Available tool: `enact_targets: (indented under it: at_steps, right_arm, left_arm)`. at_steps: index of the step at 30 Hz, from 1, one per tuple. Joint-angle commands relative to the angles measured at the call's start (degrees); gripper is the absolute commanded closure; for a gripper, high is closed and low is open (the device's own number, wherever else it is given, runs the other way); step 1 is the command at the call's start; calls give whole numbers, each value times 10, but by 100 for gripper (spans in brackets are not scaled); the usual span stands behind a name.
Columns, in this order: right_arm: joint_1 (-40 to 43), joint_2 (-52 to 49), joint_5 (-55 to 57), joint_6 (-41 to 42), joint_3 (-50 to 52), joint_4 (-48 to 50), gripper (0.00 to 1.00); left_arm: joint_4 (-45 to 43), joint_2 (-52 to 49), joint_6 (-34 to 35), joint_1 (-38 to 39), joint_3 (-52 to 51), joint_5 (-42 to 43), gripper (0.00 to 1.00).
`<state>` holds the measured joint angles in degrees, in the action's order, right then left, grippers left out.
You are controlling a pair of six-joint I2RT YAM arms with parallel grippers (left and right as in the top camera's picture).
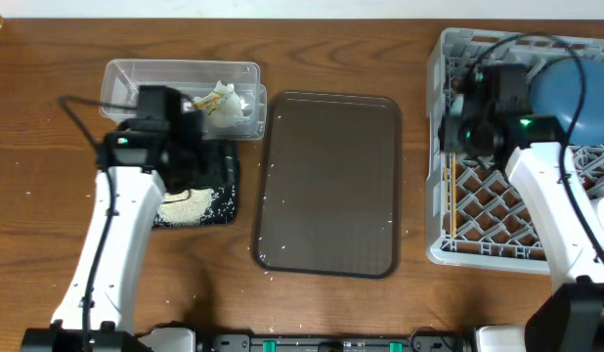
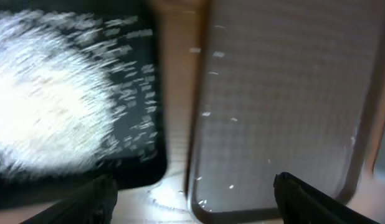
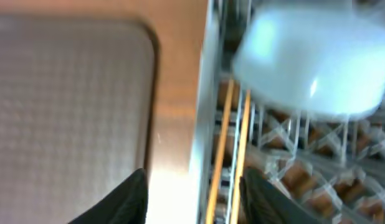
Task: Sort waste into correct bins and load items into the dishwasher rack
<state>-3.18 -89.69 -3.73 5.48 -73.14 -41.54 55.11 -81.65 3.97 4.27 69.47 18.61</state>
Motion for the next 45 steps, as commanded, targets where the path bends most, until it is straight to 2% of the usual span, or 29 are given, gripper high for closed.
enact_targets:
  at_steps: [1, 3, 6, 7, 10, 12, 15, 19, 23, 24, 25, 26, 33, 45]
  right_arm:
    - [23, 12, -20, 0, -12, 5, 44]
    - [36, 12, -38, 0, -12, -16, 39]
    - [52, 12, -40, 0, -12, -72, 37]
    - [56, 13, -40, 0, -12, -90, 39]
    - [66, 14, -40, 1, -11, -140, 53]
    - [65, 20, -40, 1, -9, -165, 55]
    - [65, 46, -38, 2, 10, -170, 54]
    - [65, 121, -23, 18, 75, -129, 53]
    - [63, 242, -20, 24, 178, -42, 44]
    - [63, 269, -21, 27, 200, -24, 40]
    - [63, 297, -21, 27, 223, -3, 24]
    - [63, 325, -21, 27, 244, 10, 1]
    - [63, 423, -21, 26, 313, 16, 1]
    - [63, 428, -21, 26, 314, -11, 1]
  left_arm:
    - [5, 0, -72, 35, 0, 14, 14]
    - [20, 0, -72, 44, 0, 13, 11]
    - [60, 0, -71, 43, 0, 4, 11]
    - [75, 0, -68, 40, 0, -5, 11]
    - [114, 2, -68, 35, 0, -17, 11]
    - [131, 11, -68, 35, -2, -20, 11]
    - [125, 48, -67, 35, -21, -33, 11]
    - [72, 147, -63, 35, -76, -49, 10]
    - [-1, 287, -63, 35, -157, -50, 10]
    - [-16, 318, -63, 35, -176, -50, 6]
    - [-32, 352, -63, 35, -197, -50, 3]
    - [-45, 382, -63, 35, -212, -50, 3]
    - [-75, 492, -63, 35, -237, -49, 3]
    - [-75, 498, -63, 35, -237, -50, 3]
